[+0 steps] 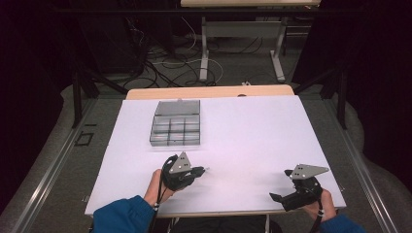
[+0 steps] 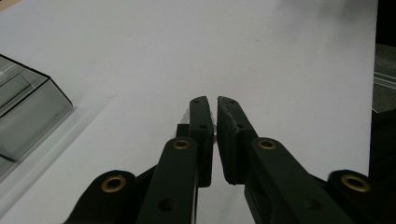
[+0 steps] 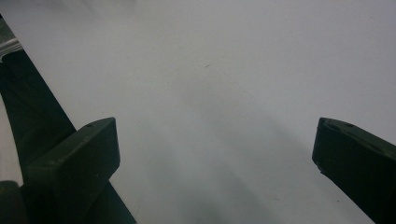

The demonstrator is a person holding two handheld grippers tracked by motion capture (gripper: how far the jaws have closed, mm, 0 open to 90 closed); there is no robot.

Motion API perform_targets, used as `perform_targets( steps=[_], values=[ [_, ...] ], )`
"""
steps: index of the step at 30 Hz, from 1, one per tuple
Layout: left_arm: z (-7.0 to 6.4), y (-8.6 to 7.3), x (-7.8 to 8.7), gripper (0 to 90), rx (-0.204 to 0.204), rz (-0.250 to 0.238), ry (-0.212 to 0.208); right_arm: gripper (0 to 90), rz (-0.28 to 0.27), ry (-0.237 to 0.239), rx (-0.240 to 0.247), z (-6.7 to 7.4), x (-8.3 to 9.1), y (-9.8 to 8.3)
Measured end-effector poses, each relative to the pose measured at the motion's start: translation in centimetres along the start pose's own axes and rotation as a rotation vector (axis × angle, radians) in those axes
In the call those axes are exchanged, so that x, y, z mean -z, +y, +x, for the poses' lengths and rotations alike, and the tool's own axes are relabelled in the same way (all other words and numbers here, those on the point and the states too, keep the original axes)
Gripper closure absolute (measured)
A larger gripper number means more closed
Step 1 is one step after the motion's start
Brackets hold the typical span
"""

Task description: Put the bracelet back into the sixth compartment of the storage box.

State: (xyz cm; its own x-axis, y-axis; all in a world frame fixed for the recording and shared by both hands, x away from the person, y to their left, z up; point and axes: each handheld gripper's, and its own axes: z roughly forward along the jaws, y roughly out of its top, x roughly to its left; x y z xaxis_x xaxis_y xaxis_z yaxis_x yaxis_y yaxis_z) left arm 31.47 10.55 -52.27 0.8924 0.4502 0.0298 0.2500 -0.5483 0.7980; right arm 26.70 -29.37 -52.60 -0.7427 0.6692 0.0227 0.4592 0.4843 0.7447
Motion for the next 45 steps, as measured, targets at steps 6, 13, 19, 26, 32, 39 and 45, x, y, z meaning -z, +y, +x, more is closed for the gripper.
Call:
perform_targets(
  steps=[6, 13, 19, 26, 32, 39, 45],
  values=[
    [0.0, 0.1, 0.4, 85.3, 0.0, -0.012, 0.008, 0.3, -0.01, -0.002, -0.001, 0.0, -0.1, 0.0],
    [0.0, 0.1, 0.7, 85.3, 0.001, -0.016, 0.014, 0.3, 0.001, 0.002, 0.001, 0.0, 0.0, 0.0],
    [-0.1, 0.1, 1.1, 85.3, 0.005, -0.022, 0.02, 0.3, -0.013, -0.004, -0.001, 0.0, -0.1, 0.0],
    [0.1, 0.1, 1.8, 85.3, 0.011, -0.038, 0.041, 0.3, -0.007, 0.0, 0.0, 0.0, 0.0, 0.0],
    [0.3, 0.0, 2.2, 85.3, 0.017, -0.047, 0.055, 0.3, -0.008, 0.0, 0.0, 0.0, 0.0, 0.0],
    [0.7, -0.2, 2.7, 85.3, 0.028, -0.05, 0.066, 0.3, 0.0, 0.0, 0.001, 0.0, 0.0, 0.0],
    [1.0, -0.2, 3.1, 85.2, 0.024, -0.055, 0.086, 0.3, -0.008, -0.003, 0.0, 0.0, 0.0, 0.0]
  ],
)
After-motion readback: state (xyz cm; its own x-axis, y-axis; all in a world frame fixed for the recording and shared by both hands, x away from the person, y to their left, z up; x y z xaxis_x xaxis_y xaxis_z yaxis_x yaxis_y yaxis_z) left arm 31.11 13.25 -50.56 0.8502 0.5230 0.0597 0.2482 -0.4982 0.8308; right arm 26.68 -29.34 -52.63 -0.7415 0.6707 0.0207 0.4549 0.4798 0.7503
